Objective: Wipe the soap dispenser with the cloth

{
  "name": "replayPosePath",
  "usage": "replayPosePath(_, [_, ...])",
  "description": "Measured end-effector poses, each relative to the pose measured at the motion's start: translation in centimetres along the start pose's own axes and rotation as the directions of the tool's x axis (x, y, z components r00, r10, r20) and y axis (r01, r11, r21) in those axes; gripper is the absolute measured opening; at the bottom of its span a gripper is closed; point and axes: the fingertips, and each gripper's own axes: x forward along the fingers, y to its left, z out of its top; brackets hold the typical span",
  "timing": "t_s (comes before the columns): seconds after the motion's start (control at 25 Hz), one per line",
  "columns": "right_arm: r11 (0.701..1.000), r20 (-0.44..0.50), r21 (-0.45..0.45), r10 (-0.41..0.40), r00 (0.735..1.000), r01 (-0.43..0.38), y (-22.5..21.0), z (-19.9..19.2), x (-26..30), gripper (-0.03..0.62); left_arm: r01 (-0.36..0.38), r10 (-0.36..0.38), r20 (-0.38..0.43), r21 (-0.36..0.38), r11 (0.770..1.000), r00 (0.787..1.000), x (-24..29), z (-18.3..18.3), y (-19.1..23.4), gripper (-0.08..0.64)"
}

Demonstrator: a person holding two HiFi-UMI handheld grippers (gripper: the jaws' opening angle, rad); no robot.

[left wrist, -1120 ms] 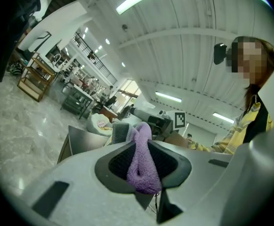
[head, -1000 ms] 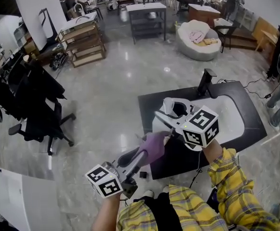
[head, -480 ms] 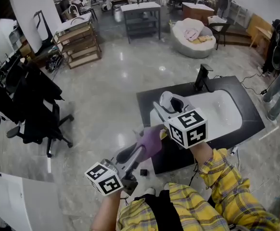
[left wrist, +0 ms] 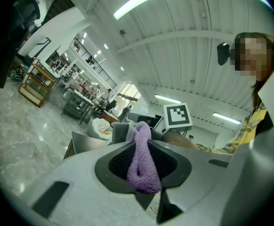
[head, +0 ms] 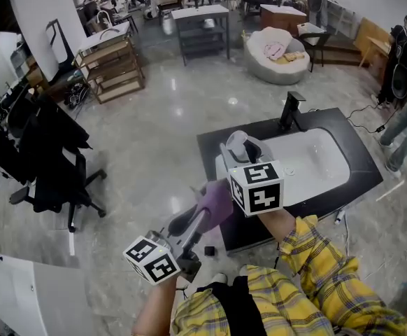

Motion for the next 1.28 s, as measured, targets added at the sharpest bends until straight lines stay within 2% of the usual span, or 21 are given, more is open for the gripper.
replayPosePath(0.08, [1.0,0.007,-0.004,-0.017,1.0,0.017,-0.1,0.1,-0.1,0.155,-0.003,0.003,0.003,0.004,1.0,1.0,0.1,0.0,-0.2,0.066])
replayPosePath(0.16, [1.0,0.01,-0.01,-0.002,1.0,0.002,0.0,0.1,-0.1,0.156,-0.005,0.005,-0.001,0.014,1.0,1.0,0.2,0.1,-0.4,0.066])
replayPosePath(0.28, [0.996,0.003,0.013,0.093,0.996,-0.093,0.7,0.1,-0.3,0.16,0.003,-0.003,-0.016,0.057,0.998,1.0,0.3,0.3,-0.9,0.066])
replayPosePath(0.36, [0.989,0.013,0.014,0.149,0.989,-0.149,1.1,0.3,-1.2,0.187,0.013,-0.011,-0.026,0.091,0.996,1.0,0.5,0.5,-1.4,0.066])
replayPosePath(0.48, [0.985,0.05,-0.036,0.168,0.985,-0.166,0.6,0.4,-3.8,0.189,0.018,-0.014,-0.029,0.117,0.993,0.999,1.2,1.2,-2.0,0.066])
replayPosePath(0.56, [0.986,0.08,-0.025,0.166,0.983,-0.165,-0.3,0.4,-5.5,0.189,0.014,-0.013,-0.012,0.121,0.993,1.0,1.9,1.8,-2.3,0.066])
replayPosePath(0.72, [0.987,0.141,0.091,0.118,0.983,-0.132,-3.7,0.5,-7.8,0.187,0.008,-0.01,0.016,0.134,0.991,1.0,3.9,3.2,-2.7,0.066])
replayPosePath(0.88, [0.982,0.145,0.163,0.067,0.987,-0.091,-6.8,-0.1,-9.1,0.187,0.008,-0.007,-0.002,0.194,0.981,1.0,6.4,3.5,-3.2,0.066])
replayPosePath(1.04, [0.979,0.146,0.193,0.039,0.988,-0.067,-8.5,-0.9,-10.4,0.187,-0.011,0.018,-0.025,0.249,0.969,1.0,8.4,3.1,-3.2,0.066])
replayPosePath(1.28, [0.975,0.136,0.213,0.026,0.99,-0.055,-9.8,-1.9,-10.9,0.184,-0.009,0.022,-0.052,0.243,0.97,0.998,10.1,1.7,-3.0,0.066])
